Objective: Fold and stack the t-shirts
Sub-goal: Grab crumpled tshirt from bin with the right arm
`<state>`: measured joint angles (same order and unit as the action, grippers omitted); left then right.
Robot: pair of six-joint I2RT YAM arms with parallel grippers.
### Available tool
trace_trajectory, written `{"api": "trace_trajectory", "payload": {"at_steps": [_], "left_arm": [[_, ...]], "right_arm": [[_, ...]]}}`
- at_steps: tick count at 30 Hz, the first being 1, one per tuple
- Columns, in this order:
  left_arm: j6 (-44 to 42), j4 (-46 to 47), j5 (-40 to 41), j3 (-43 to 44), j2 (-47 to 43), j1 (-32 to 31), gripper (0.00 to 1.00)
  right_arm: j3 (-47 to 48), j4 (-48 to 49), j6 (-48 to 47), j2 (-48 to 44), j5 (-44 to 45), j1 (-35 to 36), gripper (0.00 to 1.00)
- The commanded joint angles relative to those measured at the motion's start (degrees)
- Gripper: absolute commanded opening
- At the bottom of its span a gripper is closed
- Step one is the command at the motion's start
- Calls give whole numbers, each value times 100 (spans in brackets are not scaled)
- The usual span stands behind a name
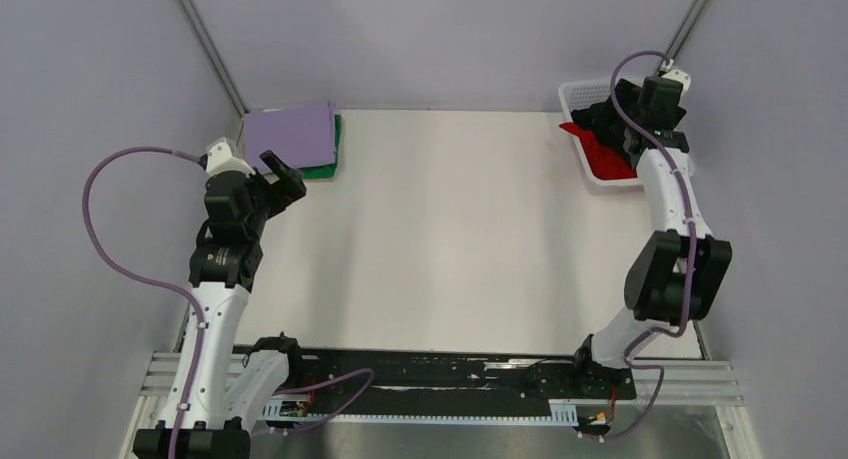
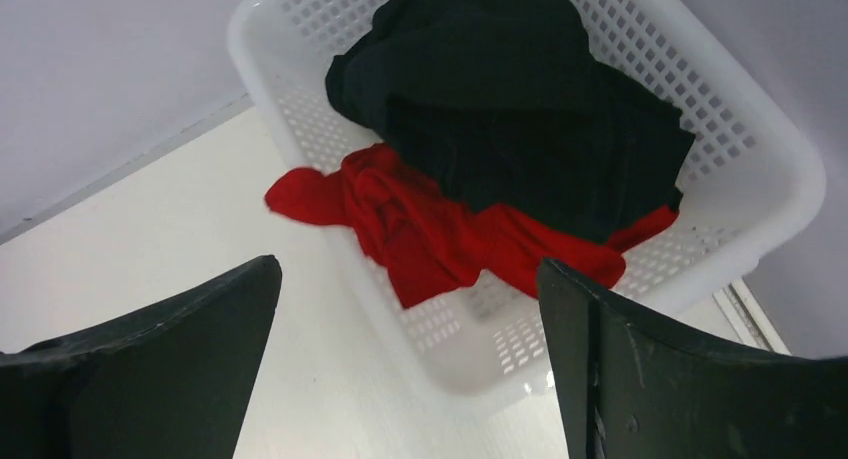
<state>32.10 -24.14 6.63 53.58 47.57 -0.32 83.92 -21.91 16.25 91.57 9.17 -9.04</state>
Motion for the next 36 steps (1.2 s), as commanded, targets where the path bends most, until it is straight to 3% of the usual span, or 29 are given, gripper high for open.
{"api": "trace_trajectory", "payload": {"at_steps": [1, 12, 14, 16, 19, 29, 36], "left_arm": [[110, 354, 97, -192, -129, 14, 100], [194, 574, 213, -292, 203, 14, 100], [205, 617, 190, -302, 268, 14, 100], [201, 650, 186, -300, 324, 14, 100], [189, 660, 201, -275, 368, 14, 100], [174, 665, 105, -269, 293, 14, 100], [273, 641, -49, -287, 154, 14, 100]], "right_arm": [[1259, 140, -427, 1193, -537, -317, 100], [3830, 69, -1033, 3943, -585, -369, 93], [4274, 70, -1020, 4362, -602, -371, 74], [4681, 80, -953, 4580, -409, -370, 37], [5144, 149, -909, 4528, -111, -368, 3], [4726, 1818, -1230, 2610, 500, -379, 0], [4568, 1887, -570, 1307, -1563, -343, 0]]}}
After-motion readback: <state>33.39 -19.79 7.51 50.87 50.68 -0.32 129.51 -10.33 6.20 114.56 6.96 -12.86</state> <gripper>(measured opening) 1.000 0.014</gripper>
